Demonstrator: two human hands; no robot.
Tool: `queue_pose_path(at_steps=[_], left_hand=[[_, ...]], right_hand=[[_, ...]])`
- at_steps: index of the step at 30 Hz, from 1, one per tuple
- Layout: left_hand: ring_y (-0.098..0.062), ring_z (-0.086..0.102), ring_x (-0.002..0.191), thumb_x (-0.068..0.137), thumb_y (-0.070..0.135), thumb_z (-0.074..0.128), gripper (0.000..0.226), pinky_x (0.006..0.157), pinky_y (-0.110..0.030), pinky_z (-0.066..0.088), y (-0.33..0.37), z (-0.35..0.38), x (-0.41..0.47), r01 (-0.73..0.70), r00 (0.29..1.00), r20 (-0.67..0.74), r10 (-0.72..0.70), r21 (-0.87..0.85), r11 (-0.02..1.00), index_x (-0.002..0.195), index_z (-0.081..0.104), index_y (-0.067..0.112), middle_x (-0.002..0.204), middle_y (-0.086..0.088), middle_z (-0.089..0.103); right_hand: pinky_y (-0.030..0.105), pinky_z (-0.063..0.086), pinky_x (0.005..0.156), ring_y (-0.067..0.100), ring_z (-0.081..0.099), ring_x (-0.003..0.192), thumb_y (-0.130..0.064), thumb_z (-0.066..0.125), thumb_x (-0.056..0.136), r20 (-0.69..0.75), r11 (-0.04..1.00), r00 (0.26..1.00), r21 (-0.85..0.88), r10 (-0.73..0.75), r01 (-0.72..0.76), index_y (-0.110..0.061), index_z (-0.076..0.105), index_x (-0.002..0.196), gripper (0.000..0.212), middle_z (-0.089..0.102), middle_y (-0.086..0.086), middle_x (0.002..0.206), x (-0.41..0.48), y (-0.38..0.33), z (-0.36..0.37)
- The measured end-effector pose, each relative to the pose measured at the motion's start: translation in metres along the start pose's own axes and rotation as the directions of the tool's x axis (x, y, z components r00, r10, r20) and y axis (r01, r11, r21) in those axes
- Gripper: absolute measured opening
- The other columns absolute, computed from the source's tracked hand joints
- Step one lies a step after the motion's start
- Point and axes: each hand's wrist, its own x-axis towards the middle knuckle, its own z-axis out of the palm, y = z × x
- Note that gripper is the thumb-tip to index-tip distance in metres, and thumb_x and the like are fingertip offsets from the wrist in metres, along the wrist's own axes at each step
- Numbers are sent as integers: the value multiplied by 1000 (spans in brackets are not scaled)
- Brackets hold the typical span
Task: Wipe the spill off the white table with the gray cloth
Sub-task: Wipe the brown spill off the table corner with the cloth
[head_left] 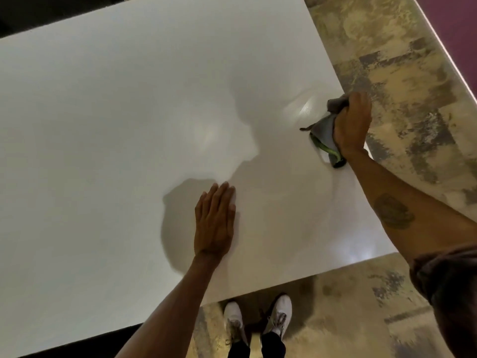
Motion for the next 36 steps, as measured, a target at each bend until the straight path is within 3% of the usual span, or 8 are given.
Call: queue_pose_path(at_steps=[8,11,13,21,26,30,33,36], left_hand=[[-21,29,154,108,27,29,48,127,-46,23,-6,5,-3,-16,1000,-19,14,-90,996,152,44,16,159,-3,43],[-22,30,154,108,26,31,47,127,-47,22,-5,5,-1,-32,999,-45,28,-111,993,152,44,13,159,-5,43],[-24,31,153,108,25,32,47,128,-48,22,-6,6,-2,-42,998,-50,36,-124,991,152,44,11,159,-7,43],[-27,37,150,108,22,34,48,127,-50,23,-3,-2,-2,-7,998,-57,-12,-328,945,151,45,7,157,-14,45],[-8,37,148,109,32,32,48,125,-33,29,-4,-16,-5,168,981,25,-191,-599,783,155,38,23,160,6,40],[7,38,143,109,40,31,50,120,-17,30,-10,-30,-8,152,988,78,-135,-679,718,156,36,23,158,14,40],[-12,37,149,110,38,31,53,126,-39,29,-18,-39,-8,206,977,183,-105,-709,674,157,34,17,162,0,38],[-17,38,149,107,39,37,53,127,-44,27,-23,-48,-16,257,963,255,-91,-757,601,155,39,15,160,-4,42]], right_hand=[[8,42,79,-7,58,84,-1,38,98,279,977,936,91,-213,195,10,62,94,26,62,14,93,4,-16,13],[15,43,86,7,56,92,0,40,95,377,940,870,11,-319,340,-5,65,96,26,65,10,101,-13,-19,22],[15,42,85,-1,50,88,-1,40,93,405,916,834,23,-376,401,-12,66,92,28,67,3,98,-33,-23,29],[28,45,91,20,57,99,0,43,92,518,792,634,157,-575,590,-13,63,97,25,66,2,104,-147,-24,43],[23,41,92,17,56,97,-3,42,94,539,775,589,221,-603,592,-14,64,96,25,67,3,105,-219,-25,38],[21,39,97,16,55,102,-3,46,97,578,772,562,207,-592,601,-16,66,101,24,67,4,110,-273,-24,35],[23,37,104,15,54,109,-15,40,100,623,795,550,204,-556,572,-21,65,107,27,64,0,117,-307,-24,32],[29,37,110,16,52,116,-25,38,101,667,810,540,172,-514,560,-25,63,114,28,61,-2,124,-335,-23,31]])
